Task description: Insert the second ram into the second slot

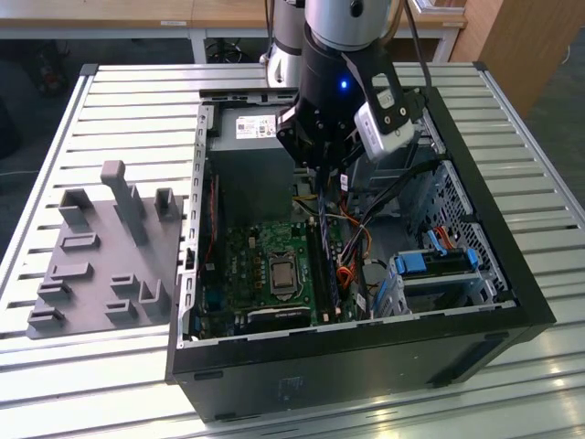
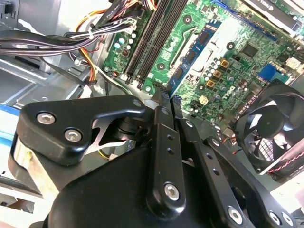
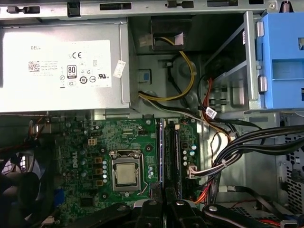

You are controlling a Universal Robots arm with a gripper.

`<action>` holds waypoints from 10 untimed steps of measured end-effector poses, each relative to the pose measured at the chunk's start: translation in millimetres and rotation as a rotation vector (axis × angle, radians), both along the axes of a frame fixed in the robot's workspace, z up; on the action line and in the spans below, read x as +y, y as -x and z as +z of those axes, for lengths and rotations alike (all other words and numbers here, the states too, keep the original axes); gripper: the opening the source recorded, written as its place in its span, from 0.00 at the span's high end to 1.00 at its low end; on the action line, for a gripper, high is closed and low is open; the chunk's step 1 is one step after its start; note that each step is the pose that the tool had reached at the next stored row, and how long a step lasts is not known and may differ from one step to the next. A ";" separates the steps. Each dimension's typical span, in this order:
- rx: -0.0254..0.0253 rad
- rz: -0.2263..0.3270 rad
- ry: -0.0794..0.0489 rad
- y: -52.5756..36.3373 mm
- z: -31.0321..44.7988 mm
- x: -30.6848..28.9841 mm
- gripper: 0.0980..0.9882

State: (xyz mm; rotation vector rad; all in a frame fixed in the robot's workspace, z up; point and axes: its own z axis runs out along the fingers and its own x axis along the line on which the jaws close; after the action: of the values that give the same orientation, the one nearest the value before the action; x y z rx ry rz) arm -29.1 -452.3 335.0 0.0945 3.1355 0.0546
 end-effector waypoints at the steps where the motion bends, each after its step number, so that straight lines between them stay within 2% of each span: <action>1: 0.0000 0.000 0.000 0.0 -0.4 -0.1 0.96; 10: 0.0000 0.001 0.000 0.0 -3.1 -1.8 0.96</action>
State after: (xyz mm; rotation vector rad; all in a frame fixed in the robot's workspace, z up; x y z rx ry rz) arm -29.1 -454.1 331.9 0.0929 3.1356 0.0546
